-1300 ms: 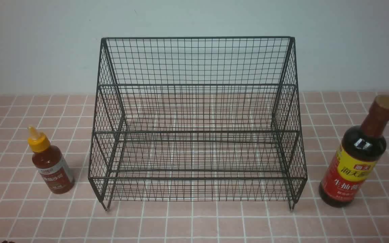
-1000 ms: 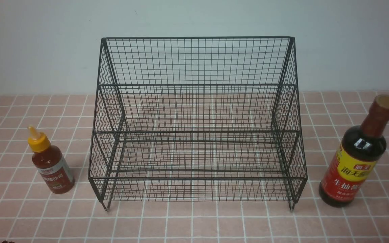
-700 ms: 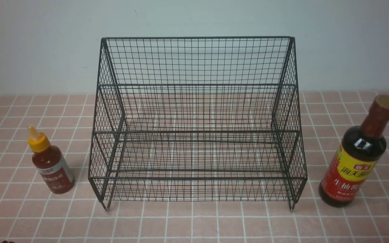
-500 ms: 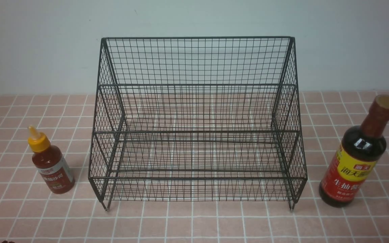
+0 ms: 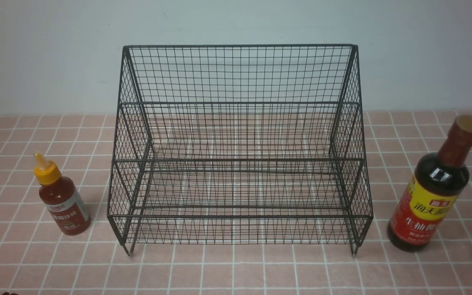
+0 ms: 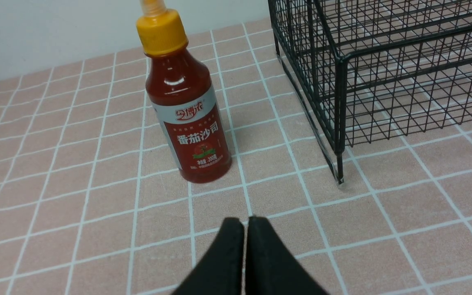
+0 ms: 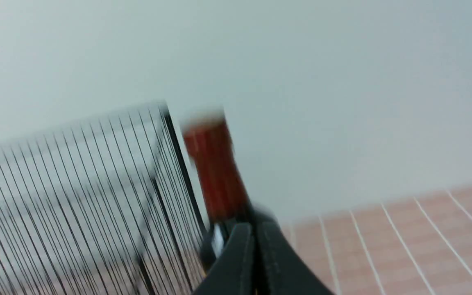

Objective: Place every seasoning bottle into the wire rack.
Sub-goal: Use the right arm to grab the condiment bottle closest to it

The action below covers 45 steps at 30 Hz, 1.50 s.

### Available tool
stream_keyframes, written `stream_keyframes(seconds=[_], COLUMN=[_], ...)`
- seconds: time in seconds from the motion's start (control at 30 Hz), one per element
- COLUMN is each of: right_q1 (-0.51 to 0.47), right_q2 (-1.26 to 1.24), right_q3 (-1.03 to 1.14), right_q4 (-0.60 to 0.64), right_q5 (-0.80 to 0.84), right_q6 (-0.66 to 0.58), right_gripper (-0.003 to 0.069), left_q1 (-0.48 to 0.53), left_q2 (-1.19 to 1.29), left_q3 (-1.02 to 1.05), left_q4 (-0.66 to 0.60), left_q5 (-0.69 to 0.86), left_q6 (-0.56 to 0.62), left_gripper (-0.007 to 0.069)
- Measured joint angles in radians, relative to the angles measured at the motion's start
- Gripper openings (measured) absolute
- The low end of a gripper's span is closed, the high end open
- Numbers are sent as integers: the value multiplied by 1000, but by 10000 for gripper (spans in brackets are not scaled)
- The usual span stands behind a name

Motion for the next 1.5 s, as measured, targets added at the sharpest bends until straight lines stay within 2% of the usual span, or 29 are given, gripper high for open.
stream_keyframes(seconds=[0.1, 0.3, 0.43, 0.53, 0.67, 0.8, 0.97, 1.07, 1.23, 1.33, 1.5], right_q1=[0, 0, 0, 0, 0, 0, 0, 0, 9, 44, 84], right_q2=[0, 0, 2, 45, 277, 466, 734, 878, 1021, 1084, 1183], right_q3=[0, 0, -4, -38, -196, -283, -389, -456, -512, -529, -532], right_q4=[36, 37, 29, -5, -145, -209, -278, -289, -300, -301, -296], right_q5=[-61, -71, -135, -136, -162, -201, -304, -356, -383, -391, -397], right_q6=[37, 68, 162, 192, 199, 188, 185, 185, 185, 182, 137], right_gripper=[-13, -13, -13, -13, -9, 22, 162, 311, 465, 503, 512], left_q1=[0, 0, 0, 0, 0, 0, 0, 0, 0, 0, 0], left_q2=[0, 0, 0, 0, 0, 0, 0, 0, 0, 0, 0], left_q3=[0, 0, 0, 0, 0, 0, 0, 0, 0, 0, 0], left_q4=[0, 0, 0, 0, 0, 0, 0, 0, 0, 0, 0], left_q5=[0, 0, 0, 0, 0, 0, 0, 0, 0, 0, 0], left_q6=[0, 0, 0, 0, 0, 0, 0, 0, 0, 0, 0], left_gripper=[-7, -7, -7, -7, -7, -7, -7, -7, -7, -7, -7])
